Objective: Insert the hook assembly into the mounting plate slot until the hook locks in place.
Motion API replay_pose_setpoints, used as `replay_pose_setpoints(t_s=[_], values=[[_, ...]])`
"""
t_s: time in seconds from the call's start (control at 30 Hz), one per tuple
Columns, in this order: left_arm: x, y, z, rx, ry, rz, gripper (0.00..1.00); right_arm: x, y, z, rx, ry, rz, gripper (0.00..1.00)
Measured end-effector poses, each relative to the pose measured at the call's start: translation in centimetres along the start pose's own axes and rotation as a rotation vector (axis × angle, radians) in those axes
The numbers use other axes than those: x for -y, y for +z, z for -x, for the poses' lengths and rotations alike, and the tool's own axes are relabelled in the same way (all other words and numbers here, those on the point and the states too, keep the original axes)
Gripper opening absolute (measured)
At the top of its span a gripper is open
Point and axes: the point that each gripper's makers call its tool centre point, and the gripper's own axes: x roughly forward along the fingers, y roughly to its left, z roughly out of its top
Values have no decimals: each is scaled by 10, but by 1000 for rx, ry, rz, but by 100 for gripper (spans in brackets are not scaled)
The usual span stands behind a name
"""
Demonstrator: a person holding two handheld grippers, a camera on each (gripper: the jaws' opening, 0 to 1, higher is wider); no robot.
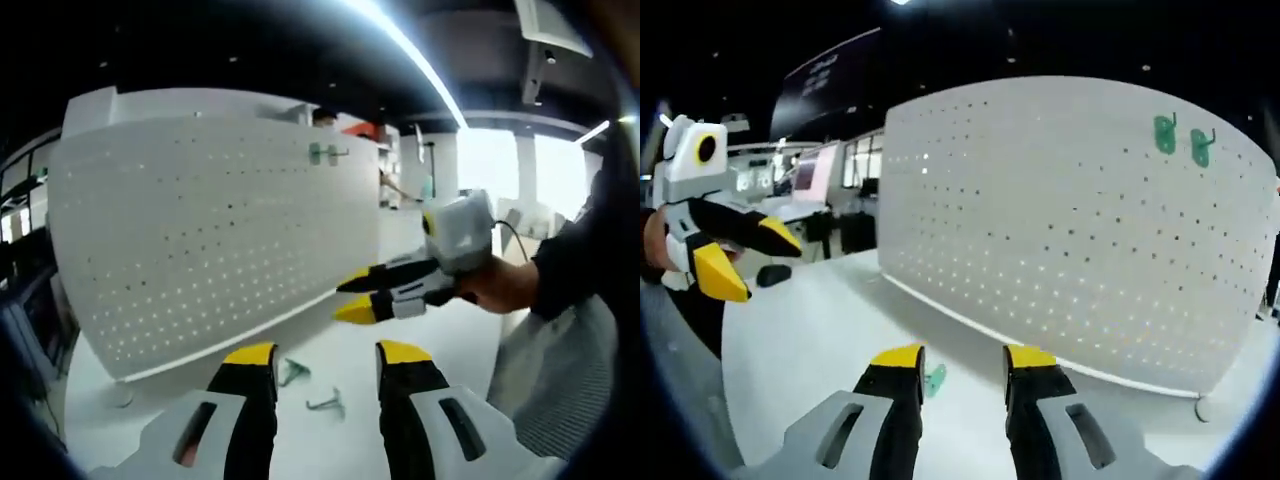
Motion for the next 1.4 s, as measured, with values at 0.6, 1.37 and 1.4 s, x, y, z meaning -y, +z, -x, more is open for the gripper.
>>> replay_pose_setpoints(t_s=[0.6,1.37,1.4], values=[[2,-4,-2,-19,-11,-10,40,-27,-36,-37,-125,78,39,16],[1,-7,-2,-29,-11,-4,39,-32,-65,-65,-247,80,54,6],[1,-7,-3,-29,-12,-4,39,-31,-65,-66,-252,75,58,6]])
